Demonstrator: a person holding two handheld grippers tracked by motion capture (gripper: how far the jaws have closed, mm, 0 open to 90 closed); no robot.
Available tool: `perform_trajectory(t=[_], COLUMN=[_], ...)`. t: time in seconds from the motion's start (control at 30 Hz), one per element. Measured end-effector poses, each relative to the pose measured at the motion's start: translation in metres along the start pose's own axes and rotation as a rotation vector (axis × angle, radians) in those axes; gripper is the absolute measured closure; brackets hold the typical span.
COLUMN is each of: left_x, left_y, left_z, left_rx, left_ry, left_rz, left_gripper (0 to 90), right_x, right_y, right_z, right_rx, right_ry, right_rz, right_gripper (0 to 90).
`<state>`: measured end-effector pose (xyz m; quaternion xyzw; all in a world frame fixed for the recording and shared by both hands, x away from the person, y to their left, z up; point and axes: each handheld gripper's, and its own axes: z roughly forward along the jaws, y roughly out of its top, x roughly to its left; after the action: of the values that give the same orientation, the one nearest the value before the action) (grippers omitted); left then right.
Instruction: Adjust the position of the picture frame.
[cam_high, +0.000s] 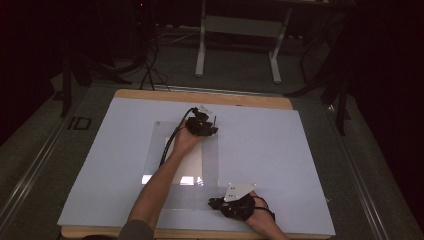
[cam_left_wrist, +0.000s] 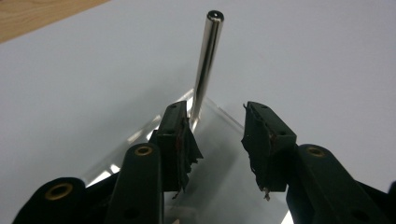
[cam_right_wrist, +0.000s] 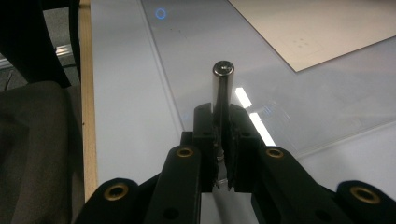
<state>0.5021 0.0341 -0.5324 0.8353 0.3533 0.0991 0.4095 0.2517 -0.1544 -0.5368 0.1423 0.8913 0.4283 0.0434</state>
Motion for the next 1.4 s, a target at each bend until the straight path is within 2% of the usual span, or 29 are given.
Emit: perform_trajectory(t=[0.07, 0.33, 0.37, 0.4, 0.43, 0.47, 0.53, 0.6, 0.7, 0.8, 0.87, 1.03, 1.07, 1.13, 1.27, 1.4], left_x=[0.002, -0.001, -0.002, -0.001, 0.001, 0.001, -0.001, -0.004, -0.008, -0.010, -0.009, 0.002, 0.006, 0.013, 0.029, 0.046], left_y=[0.003, 0.015, 0.016, 0.015, 0.014, 0.014, 0.015, 0.017, 0.016, 0.018, 0.019, 0.019, 0.018, 0.016, 0.009, -0.003], left_z=[0.004, 0.017, 0.017, 0.017, 0.017, 0.017, 0.016, 0.016, 0.016, 0.016, 0.016, 0.005, 0.003, -0.005, -0.028, -0.051], left_rx=[-0.003, 0.000, 0.002, 0.002, -0.004, -0.007, 0.007, 0.026, 0.022, 0.041, 0.049, 0.071, 0.082, 0.117, 0.112, 0.116], left_ry=[-0.003, 0.045, 0.065, 0.078, 0.068, 0.064, 0.088, 0.113, 0.140, 0.159, 0.168, 0.193, 0.189, 0.193, 0.214, 0.237], left_rz=[-0.009, 0.002, 0.004, -0.002, -0.009, -0.011, 0.031, 0.056, 0.059, 0.084, 0.086, 0.058, 0.041, 0.045, 0.020, -0.007], left_gripper=[64.1, 69.9, 71.9, 77.7, 81.7, 82.0, 83.5, 84.5, 84.8, 84.9, 84.8, 84.7, 84.8, 84.8, 84.8, 84.8], right_x=[0.000, 0.000, 0.000, 0.001, 0.001, 0.000, 0.000, 0.001, 0.003, 0.002, 0.003, -0.003, -0.004, -0.006, -0.010, -0.023], right_y=[0.000, 0.000, 0.000, 0.000, 0.000, 0.000, 0.000, 0.000, 0.002, 0.002, 0.002, 0.000, 0.000, 0.000, -0.001, 0.000], right_z=[0.000, 0.000, 0.000, 0.000, 0.000, 0.000, 0.000, 0.000, -0.001, -0.002, -0.004, -0.014, -0.017, -0.021, -0.025, -0.031], right_rx=[0.000, -0.005, -0.005, -0.005, -0.005, -0.006, -0.004, 0.000, 0.012, 0.006, 0.007, -0.014, -0.017, -0.020, -0.023, -0.030], right_ry=[0.001, -0.001, -0.001, -0.002, -0.004, -0.001, -0.002, -0.005, -0.023, -0.025, -0.038, -0.063, -0.071, -0.087, -0.125, -0.172], right_rz=[0.001, 0.021, 0.021, 0.021, 0.027, 0.039, 0.050, 0.053, 0.066, 0.110, 0.131, 0.184, 0.184, 0.195, 0.202, 0.232], right_gripper=[84.0, 83.6, 83.7, 83.7, 83.6, 83.5, 83.5, 83.6, 83.8, 83.4, 83.4, 83.2, 83.4, 83.6, 83.3, 83.1])
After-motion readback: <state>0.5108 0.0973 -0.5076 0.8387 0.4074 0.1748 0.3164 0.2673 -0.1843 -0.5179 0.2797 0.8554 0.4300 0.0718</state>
